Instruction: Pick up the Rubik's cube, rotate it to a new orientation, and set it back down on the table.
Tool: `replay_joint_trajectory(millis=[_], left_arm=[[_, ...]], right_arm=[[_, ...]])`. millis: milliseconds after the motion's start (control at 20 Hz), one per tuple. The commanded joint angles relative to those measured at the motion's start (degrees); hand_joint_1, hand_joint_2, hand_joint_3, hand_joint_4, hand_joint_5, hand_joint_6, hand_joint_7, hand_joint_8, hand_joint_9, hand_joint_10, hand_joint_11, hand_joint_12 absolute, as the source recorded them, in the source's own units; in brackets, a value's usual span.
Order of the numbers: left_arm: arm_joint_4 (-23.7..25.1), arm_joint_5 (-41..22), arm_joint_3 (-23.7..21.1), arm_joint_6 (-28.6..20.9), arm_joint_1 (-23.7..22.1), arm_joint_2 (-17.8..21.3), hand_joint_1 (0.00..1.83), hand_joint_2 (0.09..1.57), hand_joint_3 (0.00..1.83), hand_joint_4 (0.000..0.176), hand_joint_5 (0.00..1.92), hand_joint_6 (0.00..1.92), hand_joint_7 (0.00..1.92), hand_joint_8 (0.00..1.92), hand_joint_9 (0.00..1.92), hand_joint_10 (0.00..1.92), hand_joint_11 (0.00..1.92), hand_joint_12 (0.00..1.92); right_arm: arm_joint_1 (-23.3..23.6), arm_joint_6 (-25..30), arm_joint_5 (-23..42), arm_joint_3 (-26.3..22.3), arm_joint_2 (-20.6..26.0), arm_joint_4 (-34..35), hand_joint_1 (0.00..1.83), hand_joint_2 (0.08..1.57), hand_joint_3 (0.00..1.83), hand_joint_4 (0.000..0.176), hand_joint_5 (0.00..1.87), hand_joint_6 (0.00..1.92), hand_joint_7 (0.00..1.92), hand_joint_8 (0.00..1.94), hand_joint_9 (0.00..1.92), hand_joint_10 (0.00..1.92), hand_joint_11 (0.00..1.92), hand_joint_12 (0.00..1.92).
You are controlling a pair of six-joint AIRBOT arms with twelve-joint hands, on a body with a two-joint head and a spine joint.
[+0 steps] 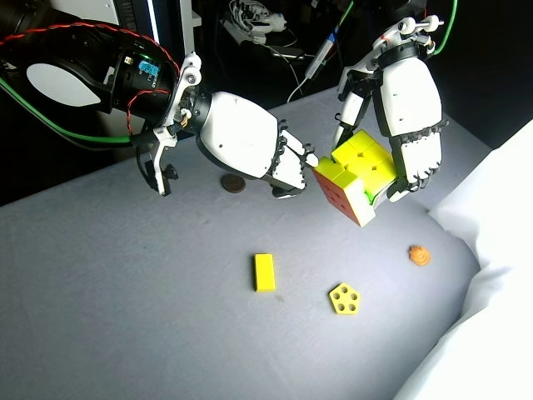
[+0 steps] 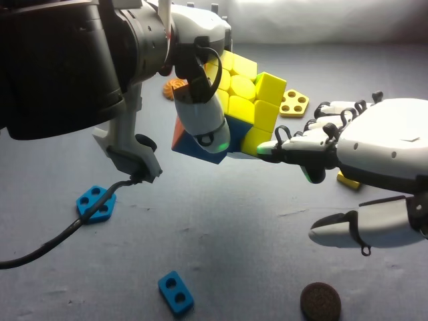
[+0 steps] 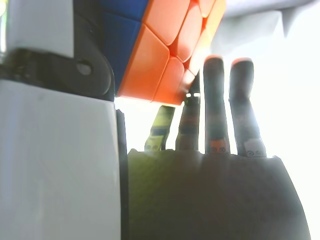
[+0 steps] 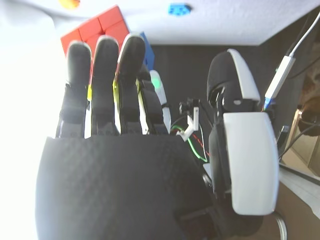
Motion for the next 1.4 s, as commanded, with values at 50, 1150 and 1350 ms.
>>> replay_joint_trajectory(millis=[50,1150,1350], left_arm=[[3.6,3.6,-0.1,-1.2,-1.2,0.2,1.13,1.12,0.01,0.0,0.13,1.68,0.02,1.87,0.09,1.9,0.11,1.92],[3.3,2.6,-0.2,-6.9,-1.6,0.0,1.15,1.09,0.0,0.0,0.14,1.69,0.07,1.86,0.12,1.87,0.14,1.92],[3.2,2.5,-0.2,-7.0,-1.6,0.0,1.14,1.13,0.01,0.0,0.09,1.7,0.04,1.83,0.09,1.86,0.12,1.92]], right_arm=[[0.3,-0.3,6.3,0.4,-0.5,0.1,0.58,1.18,0.0,0.0,0.16,0.0,0.33,1.48,0.22,1.73,0.0,1.88],[1.3,-2.6,5.7,2.4,-3.7,2.6,0.58,1.18,0.0,0.0,0.16,0.0,0.3,1.5,0.2,1.75,0.0,1.87],[4.3,0.1,3.5,0.9,0.0,2.6,0.59,1.17,0.0,0.0,0.17,0.01,0.32,1.49,0.22,1.75,0.0,1.88]])
